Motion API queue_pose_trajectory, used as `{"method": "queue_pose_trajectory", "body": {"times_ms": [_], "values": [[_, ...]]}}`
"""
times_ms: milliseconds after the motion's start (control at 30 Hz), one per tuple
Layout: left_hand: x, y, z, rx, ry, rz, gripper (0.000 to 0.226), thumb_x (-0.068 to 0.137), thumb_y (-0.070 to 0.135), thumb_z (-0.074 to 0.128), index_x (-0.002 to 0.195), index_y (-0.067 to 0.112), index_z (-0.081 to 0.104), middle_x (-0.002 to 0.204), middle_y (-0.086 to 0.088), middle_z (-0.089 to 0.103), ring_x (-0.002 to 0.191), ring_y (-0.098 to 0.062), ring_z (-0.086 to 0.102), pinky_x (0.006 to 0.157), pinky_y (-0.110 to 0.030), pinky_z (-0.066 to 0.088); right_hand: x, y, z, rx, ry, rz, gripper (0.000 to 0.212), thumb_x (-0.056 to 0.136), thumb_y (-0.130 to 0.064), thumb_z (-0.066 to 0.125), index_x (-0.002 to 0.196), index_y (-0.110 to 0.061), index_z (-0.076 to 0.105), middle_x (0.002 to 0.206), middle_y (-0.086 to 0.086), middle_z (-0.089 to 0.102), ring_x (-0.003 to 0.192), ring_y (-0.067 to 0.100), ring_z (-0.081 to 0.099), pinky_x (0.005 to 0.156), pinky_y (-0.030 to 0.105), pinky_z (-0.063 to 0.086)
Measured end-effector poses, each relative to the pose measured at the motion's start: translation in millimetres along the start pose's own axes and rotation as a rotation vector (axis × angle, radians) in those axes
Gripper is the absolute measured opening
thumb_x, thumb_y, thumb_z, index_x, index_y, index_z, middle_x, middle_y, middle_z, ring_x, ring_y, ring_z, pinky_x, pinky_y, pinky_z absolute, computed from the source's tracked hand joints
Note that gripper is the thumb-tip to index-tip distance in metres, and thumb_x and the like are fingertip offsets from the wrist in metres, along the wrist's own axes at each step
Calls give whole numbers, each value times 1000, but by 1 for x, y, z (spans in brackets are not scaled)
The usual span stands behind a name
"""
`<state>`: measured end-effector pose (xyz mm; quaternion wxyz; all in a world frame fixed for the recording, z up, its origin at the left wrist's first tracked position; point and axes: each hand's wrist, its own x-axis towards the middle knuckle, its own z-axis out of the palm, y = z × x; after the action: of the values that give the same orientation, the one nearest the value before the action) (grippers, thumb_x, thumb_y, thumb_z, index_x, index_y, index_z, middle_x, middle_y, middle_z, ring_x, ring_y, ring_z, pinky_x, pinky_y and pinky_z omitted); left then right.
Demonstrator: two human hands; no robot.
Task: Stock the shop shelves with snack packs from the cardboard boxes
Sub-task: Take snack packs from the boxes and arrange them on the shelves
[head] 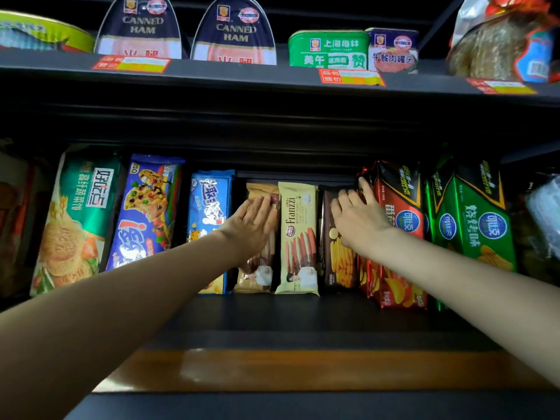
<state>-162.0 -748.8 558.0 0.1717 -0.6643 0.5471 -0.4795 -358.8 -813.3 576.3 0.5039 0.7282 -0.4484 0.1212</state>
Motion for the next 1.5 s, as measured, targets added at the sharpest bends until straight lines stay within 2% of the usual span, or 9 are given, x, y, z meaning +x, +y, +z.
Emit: {"method": "queue_pose_trajectory", "body": {"times_ms": [167,300,533,867,1133,1200,1333,1400,1500], "values": [[1,0,2,-2,-13,-4,108,87,53,51,139,-11,-19,148,-34,-18,140,-44,-12,116,-50,-1,-2,-9,-15,260,127,-211,85,87,-46,58,149,-10,12,157,17,1,145,31,-3,113,53,-9],[-1,0,1,0,-53,1,116,82,57,56,139,-10,-19,148,-33,-18,140,-44,-11,115,-49,-3,1,-31,-17,311,-121,-256,116,76,-63,62,149,-12,-13,150,22,-28,135,45,-28,111,61,-12],[0,2,6,-33,-25,-9,102,89,45,53,141,-10,-15,148,-34,-15,140,-44,-8,117,-49,1,6,-50,-6,293,-160,-154,118,79,-48,67,145,-6,-20,147,27,-31,134,53,-22,107,62,-9],[-4,0,1,-35,-41,-12,120,79,53,63,139,-10,-20,147,-35,-19,139,-47,-10,116,-51,0,3,-40,-7,348,-117,-136,117,78,-47,69,147,-12,-19,149,23,-31,137,52,-15,108,62,-10],[-11,-8,-11,-39,-18,-13,115,81,58,56,141,-8,-17,149,-32,-17,140,-45,-10,116,-52,0,-2,-23,-12,323,-104,-135,109,78,-47,69,149,-11,-5,155,19,-16,141,43,-13,109,61,-10],[-14,-8,-20,-87,28,4,97,89,53,47,145,-1,-10,152,-26,-14,142,-41,-7,116,-50,-1,-10,-13,-16,289,-61,-157,98,80,-44,68,149,-11,5,156,17,-8,142,39,-13,109,61,-9],[-17,1,-44,-223,198,52,58,94,33,39,145,10,23,154,-12,13,139,-32,20,115,-46,9,-34,14,-20,218,104,-159,65,86,-26,63,141,-12,32,154,13,9,144,32,-7,111,57,-10],[-16,10,-53,-282,176,67,57,94,34,41,144,12,26,154,-12,13,138,-32,24,114,-46,12,-48,31,-19,180,176,-121,62,82,-18,65,137,-11,38,151,16,19,144,32,3,112,57,-5],[-12,26,-67,-350,148,116,62,93,37,44,147,17,21,155,-12,9,140,-31,20,116,-52,11,-66,59,-8,42,272,-54,76,52,-7,82,122,0,56,128,26,51,128,40,42,106,64,17]]}}
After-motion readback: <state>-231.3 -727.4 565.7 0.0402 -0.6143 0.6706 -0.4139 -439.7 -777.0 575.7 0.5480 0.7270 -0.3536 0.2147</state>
